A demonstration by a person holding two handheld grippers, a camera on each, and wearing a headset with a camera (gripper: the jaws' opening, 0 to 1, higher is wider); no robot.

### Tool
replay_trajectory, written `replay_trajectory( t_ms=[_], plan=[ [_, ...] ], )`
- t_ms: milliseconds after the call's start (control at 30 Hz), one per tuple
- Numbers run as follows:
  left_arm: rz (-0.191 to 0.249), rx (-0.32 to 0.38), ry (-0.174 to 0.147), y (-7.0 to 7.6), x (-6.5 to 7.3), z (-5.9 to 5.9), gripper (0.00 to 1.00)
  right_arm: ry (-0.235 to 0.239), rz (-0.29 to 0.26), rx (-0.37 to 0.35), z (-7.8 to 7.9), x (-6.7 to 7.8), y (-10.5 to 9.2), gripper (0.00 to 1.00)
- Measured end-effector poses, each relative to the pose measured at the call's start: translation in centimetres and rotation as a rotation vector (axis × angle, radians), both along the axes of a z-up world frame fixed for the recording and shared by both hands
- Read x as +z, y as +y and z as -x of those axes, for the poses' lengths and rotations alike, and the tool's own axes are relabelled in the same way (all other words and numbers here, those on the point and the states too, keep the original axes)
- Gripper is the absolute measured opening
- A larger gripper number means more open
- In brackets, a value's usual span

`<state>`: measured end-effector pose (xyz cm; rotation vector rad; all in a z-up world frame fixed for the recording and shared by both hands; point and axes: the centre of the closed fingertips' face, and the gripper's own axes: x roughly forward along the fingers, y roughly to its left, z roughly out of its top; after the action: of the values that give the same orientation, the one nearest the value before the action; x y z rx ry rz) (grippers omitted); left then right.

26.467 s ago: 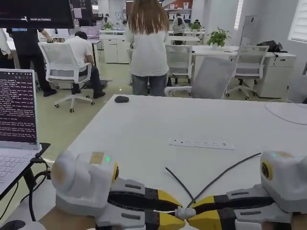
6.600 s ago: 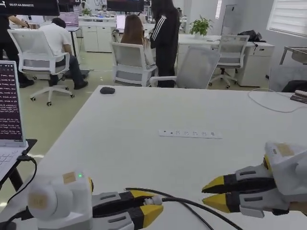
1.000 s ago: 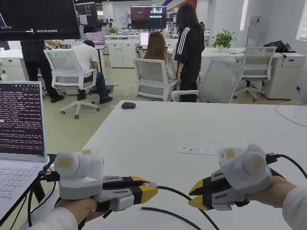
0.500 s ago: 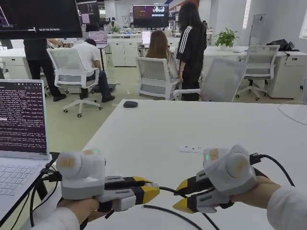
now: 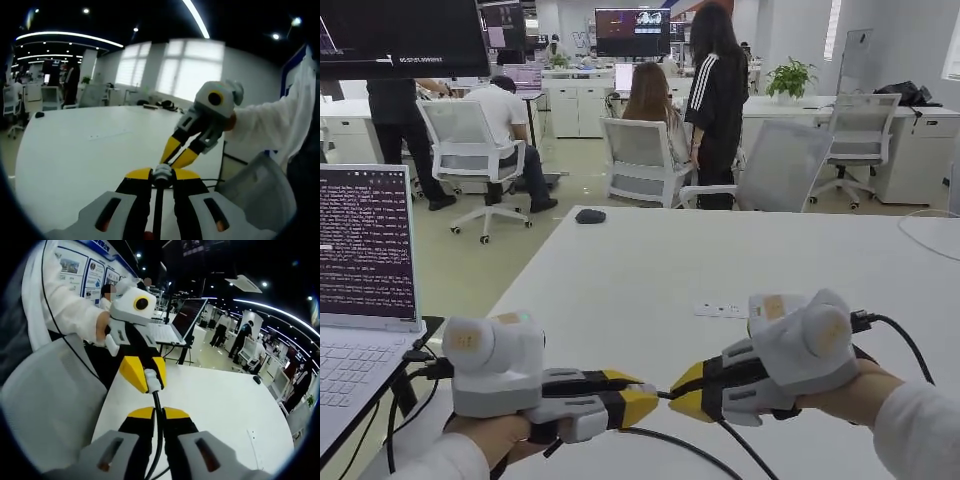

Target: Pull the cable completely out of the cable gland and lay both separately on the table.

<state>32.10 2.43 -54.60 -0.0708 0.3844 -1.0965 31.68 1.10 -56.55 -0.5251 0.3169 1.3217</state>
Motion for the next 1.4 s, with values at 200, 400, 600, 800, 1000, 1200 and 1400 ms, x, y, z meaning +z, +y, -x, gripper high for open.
replay_trajectory(
  t_ms=[200, 400, 600, 800, 1000, 1200, 1400],
  plan=[
    [0.016, 0.012, 0.003, 0.5, 0.2, -0.2, 0.17, -0.004, 0.002, -0.006, -0.2, 0.0, -0.5, 0.03],
    [0.046, 0.049, 0.005, 1.6, 0.7, -0.7, 0.17, 0.021, 0.014, -0.048, -0.7, -0.6, -2.1, 0.03],
    [0.046, 0.062, 0.008, 2.2, 0.5, -0.7, 0.17, 0.03, 0.027, -0.072, -0.9, -0.9, -3.2, 0.02],
    [0.036, 0.077, 0.009, 3.2, 0.2, -0.4, 0.17, 0.04, 0.058, -0.092, -1.2, -1.4, -4.3, 0.02],
    [0.024, 0.108, 0.012, 5.0, -0.4, -0.3, 0.17, 0.068, 0.069, -0.12, -1.9, -2.0, -4.7, 0.02],
    [0.023, 0.142, 0.026, 7.2, -0.9, 0.2, 0.17, 0.103, 0.089, -0.147, -2.5, -3.1, -4.9, 0.02],
    [0.052, 0.195, 0.045, 9.0, -1.5, 0.3, 0.17, 0.142, 0.11, -0.195, -3.9, -4.0, -4.8, 0.02]
  ],
)
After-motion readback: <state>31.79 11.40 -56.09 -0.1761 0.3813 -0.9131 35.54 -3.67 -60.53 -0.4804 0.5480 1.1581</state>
